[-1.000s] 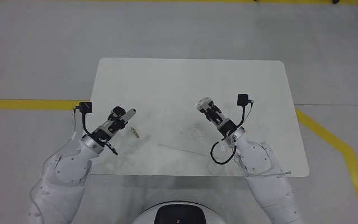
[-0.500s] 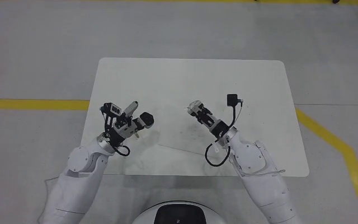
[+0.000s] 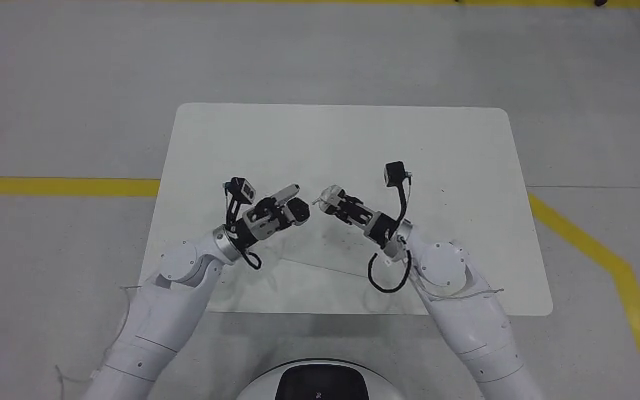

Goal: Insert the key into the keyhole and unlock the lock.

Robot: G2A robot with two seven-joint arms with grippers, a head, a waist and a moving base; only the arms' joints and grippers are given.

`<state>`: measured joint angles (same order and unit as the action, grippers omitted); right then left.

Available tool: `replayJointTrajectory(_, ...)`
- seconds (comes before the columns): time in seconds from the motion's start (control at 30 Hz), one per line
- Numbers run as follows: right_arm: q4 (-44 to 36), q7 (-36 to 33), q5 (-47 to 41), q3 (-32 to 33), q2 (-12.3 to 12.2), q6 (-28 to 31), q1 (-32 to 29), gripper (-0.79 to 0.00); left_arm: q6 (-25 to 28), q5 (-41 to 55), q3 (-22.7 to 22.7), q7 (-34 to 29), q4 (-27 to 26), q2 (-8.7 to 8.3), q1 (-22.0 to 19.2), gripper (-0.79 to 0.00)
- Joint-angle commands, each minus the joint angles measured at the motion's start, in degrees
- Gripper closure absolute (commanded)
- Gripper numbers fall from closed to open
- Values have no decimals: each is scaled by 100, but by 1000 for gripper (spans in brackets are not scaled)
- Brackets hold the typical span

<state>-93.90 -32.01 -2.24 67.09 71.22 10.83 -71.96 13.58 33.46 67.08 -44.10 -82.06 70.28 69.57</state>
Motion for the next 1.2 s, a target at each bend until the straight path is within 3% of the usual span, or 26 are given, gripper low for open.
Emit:
replayJointTrajectory(0.0,34,-5,10,-19,3,-33,29,0,74,-144,-78,49,-5,13,-22,-354)
replayJointTrajectory(0.3,145,-99,30,1,-11,-4,46,0,304,-657,-245,320,-31,45,-15,-292)
replayJointTrajectory(0.67,206,-399,70,131,-64,71,36,0,435,-738,-301,480,6,81,-52,0)
replayJointTrajectory(1.17,342,-1082,66,230,-145,234,131,0,512,-1078,-256,662,27,90,-99,0)
